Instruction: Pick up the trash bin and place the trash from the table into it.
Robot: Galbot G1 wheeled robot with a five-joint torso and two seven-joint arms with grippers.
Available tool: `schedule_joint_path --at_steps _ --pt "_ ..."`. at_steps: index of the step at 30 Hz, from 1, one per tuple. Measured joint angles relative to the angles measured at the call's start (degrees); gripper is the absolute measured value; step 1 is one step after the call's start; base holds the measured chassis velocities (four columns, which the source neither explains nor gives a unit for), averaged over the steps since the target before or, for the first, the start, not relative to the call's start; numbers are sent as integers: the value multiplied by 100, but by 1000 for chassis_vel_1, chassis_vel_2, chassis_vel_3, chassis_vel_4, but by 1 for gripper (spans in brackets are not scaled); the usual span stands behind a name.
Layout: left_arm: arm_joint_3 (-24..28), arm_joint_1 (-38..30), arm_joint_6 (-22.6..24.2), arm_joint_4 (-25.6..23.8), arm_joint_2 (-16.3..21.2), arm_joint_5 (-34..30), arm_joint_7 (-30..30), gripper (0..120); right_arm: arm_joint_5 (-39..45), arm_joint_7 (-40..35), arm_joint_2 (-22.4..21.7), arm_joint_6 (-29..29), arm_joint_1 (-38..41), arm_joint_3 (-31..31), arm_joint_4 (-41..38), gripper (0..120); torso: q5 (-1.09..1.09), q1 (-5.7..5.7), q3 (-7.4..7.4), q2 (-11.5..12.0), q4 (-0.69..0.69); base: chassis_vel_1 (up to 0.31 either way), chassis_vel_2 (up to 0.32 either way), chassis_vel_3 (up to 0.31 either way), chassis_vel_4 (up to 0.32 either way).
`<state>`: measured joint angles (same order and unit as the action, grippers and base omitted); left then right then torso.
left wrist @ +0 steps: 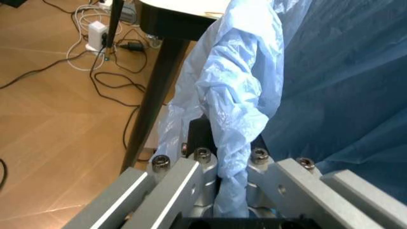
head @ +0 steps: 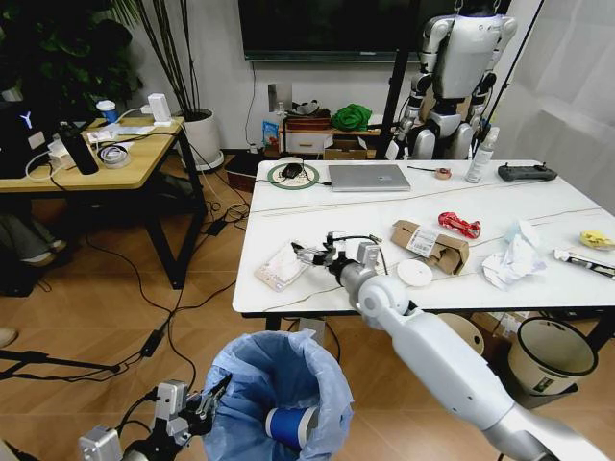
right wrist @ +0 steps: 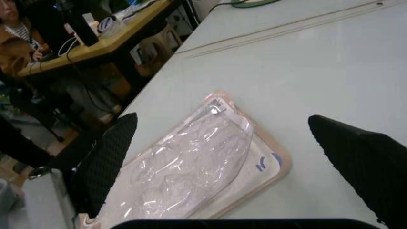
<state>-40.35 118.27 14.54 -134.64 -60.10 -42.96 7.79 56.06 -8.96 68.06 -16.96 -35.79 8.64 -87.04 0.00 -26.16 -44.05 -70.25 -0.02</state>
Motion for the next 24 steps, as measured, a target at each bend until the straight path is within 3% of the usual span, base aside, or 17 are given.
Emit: schedule_joint_path --at_steps 24 --pt "-55 66 -8 -48 -35 10 10 0 75 6 384 -15 -38 155 241 100 0 0 0 0 2 0 0 0 0"
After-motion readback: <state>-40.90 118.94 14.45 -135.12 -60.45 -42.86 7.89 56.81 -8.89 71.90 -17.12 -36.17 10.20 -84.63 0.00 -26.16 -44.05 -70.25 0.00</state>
